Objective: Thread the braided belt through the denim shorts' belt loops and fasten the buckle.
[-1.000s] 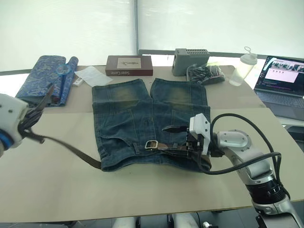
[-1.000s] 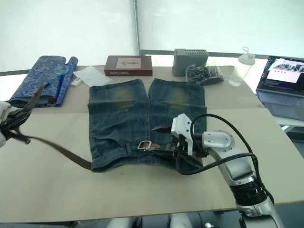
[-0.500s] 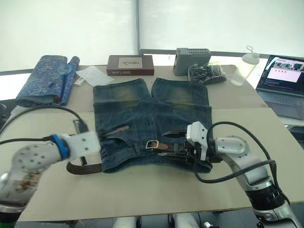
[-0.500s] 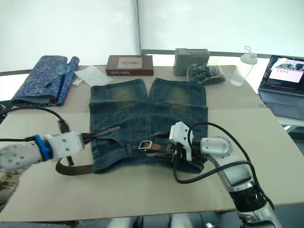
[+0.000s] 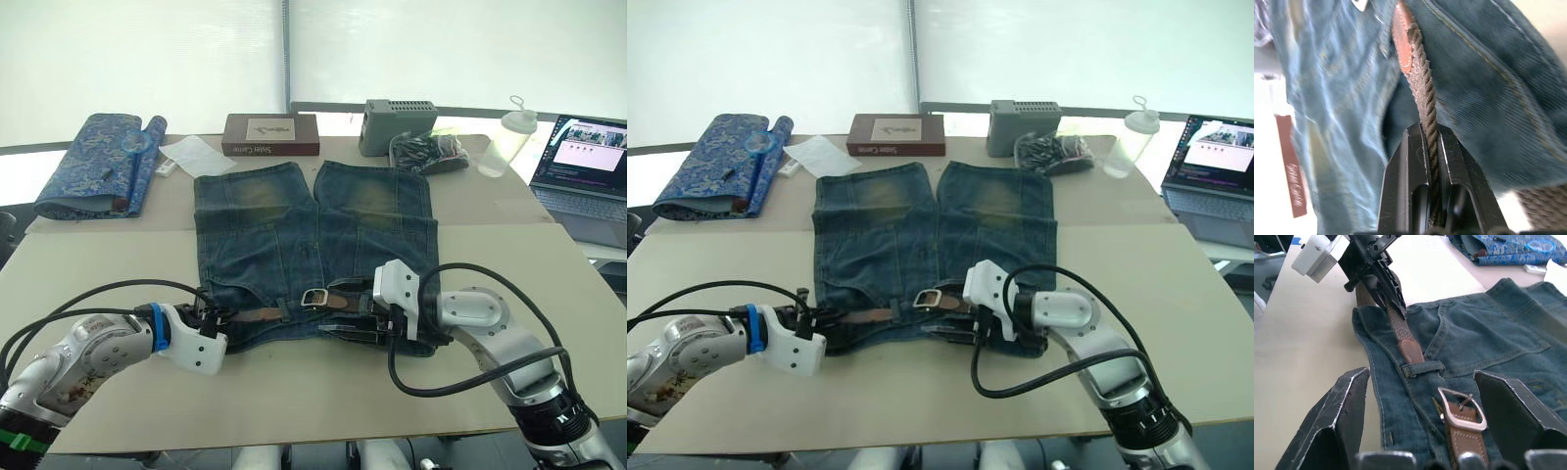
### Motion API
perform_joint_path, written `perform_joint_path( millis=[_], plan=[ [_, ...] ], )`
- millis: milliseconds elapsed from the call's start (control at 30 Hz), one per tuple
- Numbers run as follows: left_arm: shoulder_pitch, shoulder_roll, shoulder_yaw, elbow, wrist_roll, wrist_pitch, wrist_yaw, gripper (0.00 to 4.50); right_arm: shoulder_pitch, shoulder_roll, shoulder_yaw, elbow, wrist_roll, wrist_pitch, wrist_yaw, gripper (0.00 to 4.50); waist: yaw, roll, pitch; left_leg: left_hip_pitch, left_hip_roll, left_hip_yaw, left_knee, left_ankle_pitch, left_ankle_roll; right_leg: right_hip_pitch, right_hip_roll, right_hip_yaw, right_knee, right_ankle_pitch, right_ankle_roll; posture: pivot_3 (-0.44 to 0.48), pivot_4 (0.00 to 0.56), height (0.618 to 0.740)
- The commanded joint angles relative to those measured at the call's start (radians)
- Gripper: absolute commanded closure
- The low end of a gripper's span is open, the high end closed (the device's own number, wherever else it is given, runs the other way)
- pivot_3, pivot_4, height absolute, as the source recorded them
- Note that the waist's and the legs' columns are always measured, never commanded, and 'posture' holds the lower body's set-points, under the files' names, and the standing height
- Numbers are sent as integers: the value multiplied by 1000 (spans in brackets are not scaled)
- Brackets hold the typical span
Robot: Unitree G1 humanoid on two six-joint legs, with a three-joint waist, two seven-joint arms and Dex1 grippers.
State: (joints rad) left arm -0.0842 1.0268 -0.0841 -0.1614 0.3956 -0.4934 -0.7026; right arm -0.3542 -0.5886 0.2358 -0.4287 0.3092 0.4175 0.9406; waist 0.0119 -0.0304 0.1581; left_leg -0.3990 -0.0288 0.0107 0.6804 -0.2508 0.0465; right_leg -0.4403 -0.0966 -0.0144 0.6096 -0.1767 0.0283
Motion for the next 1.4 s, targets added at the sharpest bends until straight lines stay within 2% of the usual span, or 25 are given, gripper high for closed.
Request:
perform_joint_path(
  millis=[33,233,333,600,933,1167,1400],
  plan=[
    [-52,25,-7,-18,33,-18,-27,4415,-33,-6,6,3,3,11,14,724,0,0,0,0,0,0,0,0,0,0,1,0,0,0,0,0,150,740],
    [-108,33,-31,5,80,-21,-62,4415,-57,-2,14,19,6,29,23,724,-1,0,0,0,0,1,0,0,0,0,2,0,1,0,0,0,150,740],
    [-114,3,-52,-3,87,-20,-56,4415,-67,2,22,23,20,95,21,724,-1,0,0,0,0,1,0,0,0,0,3,0,1,0,0,0,150,740],
    [-137,-182,-105,-43,53,130,-58,4415,-132,22,70,89,48,264,40,724,0,0,0,0,0,1,2,0,0,1,3,0,1,0,0,0,150,740],
    [-32,-356,-36,-58,-34,296,48,4415,-175,92,103,161,98,461,30,724,0,0,0,0,1,0,2,0,1,1,3,1,2,0,0,0,150,740],
    [36,-391,-34,-93,-49,232,103,4415,-174,139,79,203,108,579,-73,724,0,0,0,1,0,0,3,0,1,1,1,1,2,1,0,0,150,740],
    [43,-401,-40,-70,-30,183,156,4415,-195,238,-59,245,191,685,-176,724,0,0,0,0,0,-1,3,0,1,1,0,1,2,1,0,0,150,740]
  ],
)
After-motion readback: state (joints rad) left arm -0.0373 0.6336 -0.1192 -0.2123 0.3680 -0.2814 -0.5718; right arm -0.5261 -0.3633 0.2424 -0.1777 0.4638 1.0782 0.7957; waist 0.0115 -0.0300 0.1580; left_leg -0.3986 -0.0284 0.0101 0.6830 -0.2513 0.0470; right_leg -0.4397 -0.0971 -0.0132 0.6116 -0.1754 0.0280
